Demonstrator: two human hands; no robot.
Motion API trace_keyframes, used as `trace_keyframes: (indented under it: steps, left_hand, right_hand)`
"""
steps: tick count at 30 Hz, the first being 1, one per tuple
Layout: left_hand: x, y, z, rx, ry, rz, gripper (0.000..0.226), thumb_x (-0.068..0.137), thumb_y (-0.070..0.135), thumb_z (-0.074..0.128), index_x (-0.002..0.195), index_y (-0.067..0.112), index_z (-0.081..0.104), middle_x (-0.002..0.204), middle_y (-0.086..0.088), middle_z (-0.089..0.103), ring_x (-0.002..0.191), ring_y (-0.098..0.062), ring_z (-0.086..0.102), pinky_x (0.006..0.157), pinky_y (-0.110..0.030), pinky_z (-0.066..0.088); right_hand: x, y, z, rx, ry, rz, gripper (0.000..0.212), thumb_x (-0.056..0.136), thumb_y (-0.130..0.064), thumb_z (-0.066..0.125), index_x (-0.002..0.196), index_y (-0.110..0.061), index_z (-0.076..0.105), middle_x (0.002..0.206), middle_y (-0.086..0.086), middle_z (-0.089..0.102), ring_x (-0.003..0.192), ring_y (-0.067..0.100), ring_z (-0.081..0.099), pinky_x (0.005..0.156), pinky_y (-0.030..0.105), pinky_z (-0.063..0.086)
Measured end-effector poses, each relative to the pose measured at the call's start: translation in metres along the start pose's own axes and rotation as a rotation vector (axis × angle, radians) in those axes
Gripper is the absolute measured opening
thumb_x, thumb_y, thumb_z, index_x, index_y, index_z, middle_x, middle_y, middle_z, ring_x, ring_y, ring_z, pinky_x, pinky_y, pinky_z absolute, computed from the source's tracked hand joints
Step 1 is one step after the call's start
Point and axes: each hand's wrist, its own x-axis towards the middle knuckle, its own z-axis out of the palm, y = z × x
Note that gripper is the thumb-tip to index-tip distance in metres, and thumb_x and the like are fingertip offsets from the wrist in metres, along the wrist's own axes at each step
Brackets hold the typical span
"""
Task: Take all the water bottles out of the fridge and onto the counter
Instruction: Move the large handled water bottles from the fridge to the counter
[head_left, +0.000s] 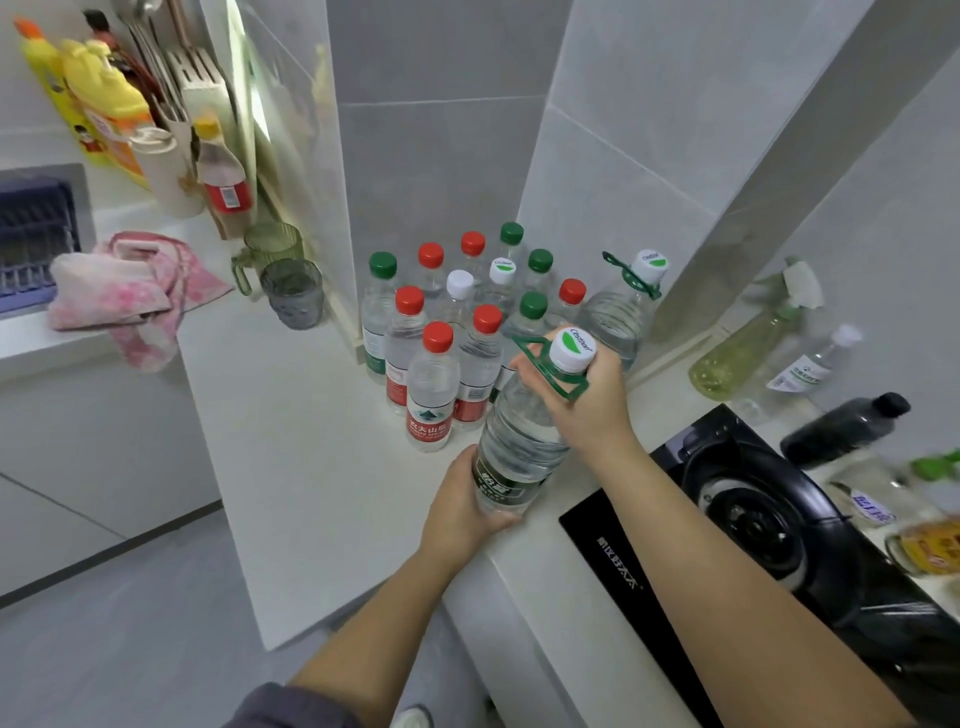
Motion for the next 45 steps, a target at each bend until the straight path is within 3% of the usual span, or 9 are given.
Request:
trace_keyframes:
  steps: [3,7,13,18,25,32,37,42,45]
  left_hand:
    - [0.003,-0.004,0.002,0.023,-0.005,0.007,0.086,0.052,0.039,0.092,0.127,0.033,0.051,0.122,0.018,0.061,0.112,0.003,0.058,0.094,-0.033,0.051]
    - [0.011,-0.001,0.004,0.043,-0.005,0.021,0.084,0.056,0.038,0.092,0.128,0.027,0.051,0.122,0.014,0.060,0.112,-0.001,0.058,0.094,-0.034,0.050]
    - [0.023,0.000,0.010,0.080,0.005,0.032,0.086,0.056,0.035,0.092,0.131,0.023,0.050,0.125,0.007,0.058,0.115,-0.009,0.056,0.098,-0.030,0.047]
    - [0.037,0.002,0.012,0.100,-0.007,0.028,0.097,0.057,0.029,0.093,0.141,0.019,0.043,0.135,0.000,0.053,0.125,-0.013,0.049,0.106,-0.033,0.040]
    - [0.054,0.006,0.022,0.129,0.021,-0.013,0.101,0.060,0.028,0.091,0.145,0.023,0.037,0.139,0.000,0.045,0.127,-0.012,0.042,0.107,-0.025,0.034]
    - [0.062,0.005,0.028,0.182,0.054,-0.067,0.099,0.062,0.026,0.090,0.144,0.016,0.036,0.142,-0.006,0.039,0.129,-0.018,0.040,0.103,-0.019,0.029]
    - [0.063,0.011,0.027,0.226,0.085,-0.106,0.093,0.065,0.028,0.089,0.140,0.012,0.038,0.139,-0.009,0.041,0.127,-0.023,0.043,0.102,-0.030,0.038]
    - [0.062,0.021,0.025,0.335,0.099,-0.234,0.084,0.065,0.044,0.087,0.124,0.003,0.043,0.125,-0.013,0.049,0.111,-0.029,0.054,0.091,-0.039,0.049]
    - [0.064,0.024,0.023,0.403,0.069,-0.290,0.083,0.068,0.044,0.085,0.123,0.000,0.043,0.125,-0.015,0.049,0.111,-0.029,0.055,0.091,-0.038,0.049]
  right_hand:
    - [0.002,0.003,0.000,0.009,0.014,-0.009,0.032,0.079,0.005,0.076,0.079,-0.023,0.060,0.082,-0.003,0.070,0.076,0.001,0.063,0.074,0.015,0.053]
    - [0.011,0.008,-0.002,-0.015,0.028,-0.017,0.033,0.079,0.003,0.077,0.079,-0.025,0.060,0.082,-0.004,0.068,0.080,0.012,0.065,0.077,0.026,0.055]
    - [0.025,0.017,-0.005,-0.037,0.034,-0.040,0.017,0.079,0.002,0.078,0.092,0.000,0.066,0.089,0.009,0.070,0.085,0.021,0.067,0.079,0.027,0.055]
    - [0.038,0.023,-0.007,-0.036,0.047,-0.040,0.016,0.081,-0.002,0.077,0.094,-0.005,0.067,0.090,0.007,0.071,0.086,0.020,0.068,0.080,0.028,0.056]
    - [0.060,0.036,-0.012,-0.105,0.070,-0.042,0.023,0.081,-0.007,0.078,0.098,0.007,0.068,0.094,0.014,0.074,0.090,0.026,0.071,0.081,0.038,0.058]
    - [0.070,0.047,-0.014,-0.168,0.075,-0.109,0.025,0.081,-0.014,0.077,0.094,0.005,0.068,0.090,0.013,0.074,0.084,0.022,0.070,0.074,0.033,0.058]
    - [0.070,0.045,-0.010,-0.144,0.040,-0.120,0.030,0.081,-0.019,0.074,0.101,-0.001,0.062,0.091,0.001,0.070,0.084,0.005,0.066,0.075,0.018,0.052]
    - [0.060,0.046,-0.004,-0.152,0.083,-0.051,0.038,0.082,-0.035,0.071,0.109,-0.012,0.057,0.102,-0.002,0.068,0.096,0.008,0.065,0.081,0.019,0.051]
    - [0.060,0.045,0.004,-0.100,0.147,0.004,0.030,0.083,-0.023,0.073,0.107,-0.012,0.057,0.097,-0.006,0.067,0.087,-0.005,0.062,0.073,0.008,0.046]
